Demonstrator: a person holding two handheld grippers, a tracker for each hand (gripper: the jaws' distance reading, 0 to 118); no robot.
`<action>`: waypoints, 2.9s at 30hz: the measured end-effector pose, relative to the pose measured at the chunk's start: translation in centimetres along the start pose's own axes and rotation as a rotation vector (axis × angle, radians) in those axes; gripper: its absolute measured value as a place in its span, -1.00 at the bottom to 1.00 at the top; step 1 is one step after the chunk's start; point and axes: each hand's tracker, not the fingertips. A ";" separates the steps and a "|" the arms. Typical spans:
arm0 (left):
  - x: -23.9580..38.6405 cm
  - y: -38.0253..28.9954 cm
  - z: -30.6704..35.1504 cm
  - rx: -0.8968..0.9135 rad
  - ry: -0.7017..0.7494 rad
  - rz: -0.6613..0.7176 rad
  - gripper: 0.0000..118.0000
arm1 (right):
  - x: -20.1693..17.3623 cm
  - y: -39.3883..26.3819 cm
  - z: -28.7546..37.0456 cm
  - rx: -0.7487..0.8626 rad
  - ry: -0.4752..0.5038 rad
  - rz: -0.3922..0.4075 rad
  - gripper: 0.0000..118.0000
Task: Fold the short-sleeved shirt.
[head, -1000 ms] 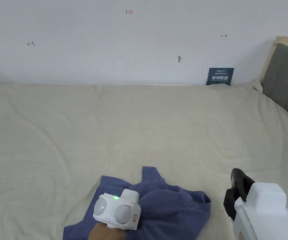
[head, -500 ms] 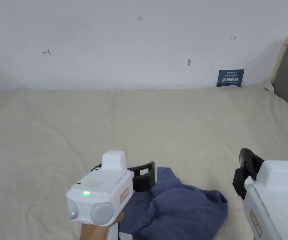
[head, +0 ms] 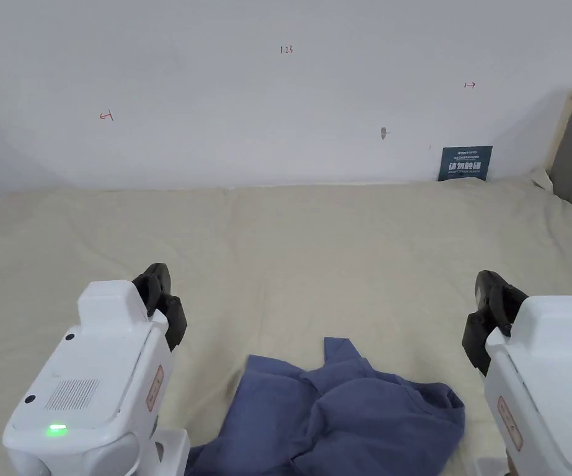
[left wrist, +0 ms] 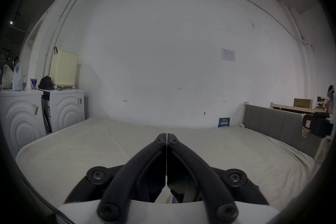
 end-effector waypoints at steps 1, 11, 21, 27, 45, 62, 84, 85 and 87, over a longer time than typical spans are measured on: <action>-0.3 -0.1 -0.2 -0.015 -0.029 0.009 -1.00 | -0.1 0.1 0.0 0.001 0.002 -0.002 -0.97; -1.3 -2.4 -2.4 -0.359 -0.022 0.019 -1.00 | -0.3 0.0 -0.4 0.002 0.005 -0.007 -0.97; -3.0 -14.8 -4.3 -0.882 -0.009 0.212 -0.90 | 0.3 -2.1 -0.9 -0.052 -0.002 -0.027 -0.97; -3.1 -19.1 -3.9 -1.036 0.050 0.207 0.85 | 1.1 -3.2 -1.6 -0.085 -0.016 -0.025 -0.97; -0.4 -20.2 -3.3 -0.958 0.050 0.053 -0.94 | 4.4 -8.7 -6.7 -0.427 -0.012 -0.076 -0.16; -1.1 -17.1 -3.7 -0.878 -0.085 0.071 -0.94 | 5.2 -23.6 -20.4 -1.031 0.032 -0.029 -0.31; -7.2 -0.3 -12.5 -0.521 -0.093 0.246 -0.94 | 5.6 3.3 -18.0 -0.430 0.118 0.001 -0.94; -7.9 1.5 -13.7 -0.494 -0.078 0.211 -0.94 | 5.7 4.7 -18.5 -0.401 0.113 0.001 -0.94; -8.9 4.8 -15.9 -0.451 -0.034 0.151 -0.94 | 5.7 7.2 -19.8 -0.367 0.104 0.006 -0.94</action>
